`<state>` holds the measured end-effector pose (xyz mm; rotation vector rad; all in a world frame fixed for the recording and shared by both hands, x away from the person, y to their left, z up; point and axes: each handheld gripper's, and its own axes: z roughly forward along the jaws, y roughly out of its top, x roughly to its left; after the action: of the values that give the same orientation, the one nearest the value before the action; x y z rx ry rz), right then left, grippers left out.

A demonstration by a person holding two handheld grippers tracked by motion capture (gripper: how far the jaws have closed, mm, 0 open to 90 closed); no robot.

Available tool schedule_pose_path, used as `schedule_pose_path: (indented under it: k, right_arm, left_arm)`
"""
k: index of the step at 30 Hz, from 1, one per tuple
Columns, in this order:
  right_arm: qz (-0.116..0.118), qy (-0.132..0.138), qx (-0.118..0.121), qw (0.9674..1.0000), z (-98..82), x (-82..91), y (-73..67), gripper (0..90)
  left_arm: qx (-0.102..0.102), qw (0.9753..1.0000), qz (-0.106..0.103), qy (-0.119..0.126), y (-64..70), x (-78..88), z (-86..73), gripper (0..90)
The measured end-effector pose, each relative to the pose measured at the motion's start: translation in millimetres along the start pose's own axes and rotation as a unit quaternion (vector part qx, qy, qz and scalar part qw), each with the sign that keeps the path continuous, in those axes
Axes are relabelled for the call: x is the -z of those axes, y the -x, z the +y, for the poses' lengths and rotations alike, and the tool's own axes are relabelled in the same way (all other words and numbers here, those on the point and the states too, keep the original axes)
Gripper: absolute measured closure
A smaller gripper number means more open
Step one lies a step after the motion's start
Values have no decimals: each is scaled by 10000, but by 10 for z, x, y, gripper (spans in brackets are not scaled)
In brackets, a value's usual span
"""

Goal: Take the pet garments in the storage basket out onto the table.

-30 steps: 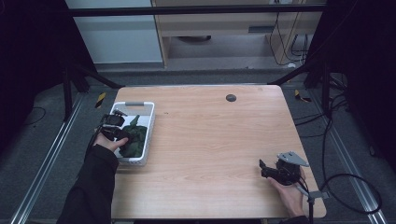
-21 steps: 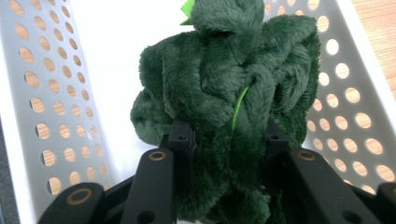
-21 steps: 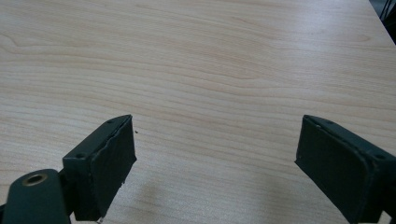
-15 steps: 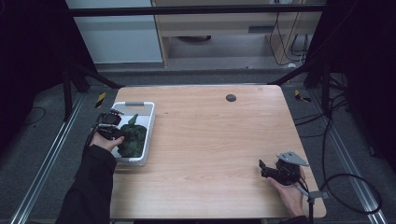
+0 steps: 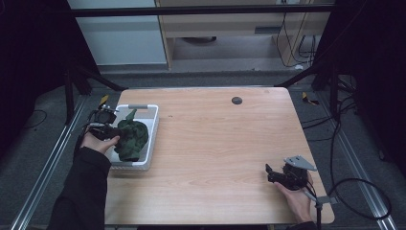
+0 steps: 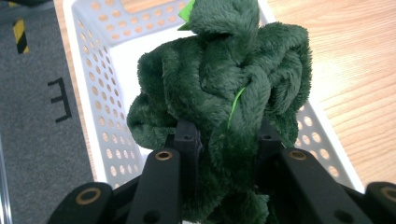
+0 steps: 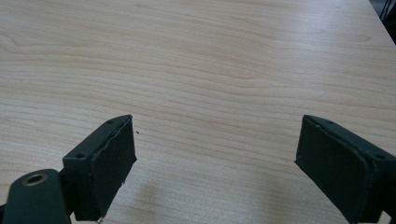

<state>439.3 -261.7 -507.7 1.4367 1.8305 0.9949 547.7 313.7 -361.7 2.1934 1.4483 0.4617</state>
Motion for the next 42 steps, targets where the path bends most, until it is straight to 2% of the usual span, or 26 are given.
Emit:
schedule_pose_path:
  k: [7, 9, 10, 15, 16, 20, 23, 24, 25, 29, 30, 32, 33, 34, 35, 36, 37, 38, 39, 41, 42]
  right_arm:
    - [-2, -7, -1, 10000, 0, -1, -1, 118]
    - [13, -15, -10, 10000, 0, 0, -4, 118]
    - [13, -15, -10, 10000, 0, 0, -4, 118]
    - [9, -16, -11, 10000, 0, 0, -3, 117]
    - [9, -16, -11, 10000, 0, 0, -3, 117]
    - [7, -18, -10, 10000, 0, 0, -3, 117]
    - [7, -23, -13, 10000, 0, -1, -3, 117]
    - [9, -27, -15, 10000, 0, -1, -2, 118]
    - [9, -27, -15, 10000, 0, -1, -2, 118]
    - [8, -27, -25, 10000, 0, -1, -3, 118]
    - [8, -27, -25, 10000, 0, -1, -3, 118]
    - [11, -25, -18, 10000, 0, -1, -2, 118]
    - [9, -24, -23, 10000, 0, 0, -3, 118]
    - [11, -24, -23, 10000, 0, 0, -2, 118]
    - [11, -24, -23, 10000, 0, 0, -2, 118]
    - [12, -24, -23, 10000, 0, 0, -3, 118]
    - [12, -24, -23, 10000, 0, 0, -3, 118]
    - [16, -27, -24, 10000, 0, -1, -2, 119]
    - [16, -27, -24, 10000, 0, -1, -2, 119]
    - [18, -24, -14, 10000, 0, 0, -2, 119]
    - [20, -26, -14, 10000, 0, -1, -1, 120]
  left_arm:
    - [-207, 9997, 38, 126, 32, 192, 26, 696]
    - [-343, 9992, -19, 193, 61, 292, 44, 696]
    - [-343, 9992, -19, 193, 61, 292, 44, 696]
    - [-656, 9973, -111, 310, 143, 459, 74, 696]
    - [-656, 9973, -111, 310, 143, 459, 74, 696]
    - [-946, 9950, -171, 282, 225, 539, 94, 696]
    - [-1026, 9940, -216, 298, 269, 558, 102, 696]
    - [-1158, 9925, -270, 286, 314, 581, 114, 696]
    - [-1158, 9925, -270, 286, 314, 581, 114, 696]
    - [-1446, 9884, -382, 263, 465, 626, 150, 696]
    - [-1446, 9884, -382, 263, 465, 626, 150, 697]
    - [-1565, 9865, -415, 234, 533, 637, 166, 697]
    - [-1620, 9855, -447, 227, 567, 639, 174, 696]
    - [-1732, 9834, -496, 217, 638, 643, 188, 696]
    - [-1732, 9834, -496, 217, 638, 643, 188, 696]
    - [-1867, 9804, -576, 243, 700, 657, 204, 697]
    - [-1867, 9804, -576, 243, 700, 657, 204, 697]
    - [-1971, 9777, -660, 297, 764, 667, 215, 697]
    - [-1971, 9777, -660, 297, 764, 667, 215, 697]
    - [-2084, 9750, -714, 301, 831, 672, 227, 697]
    - [-2226, 9716, -752, 293, 910, 667, 233, 697]
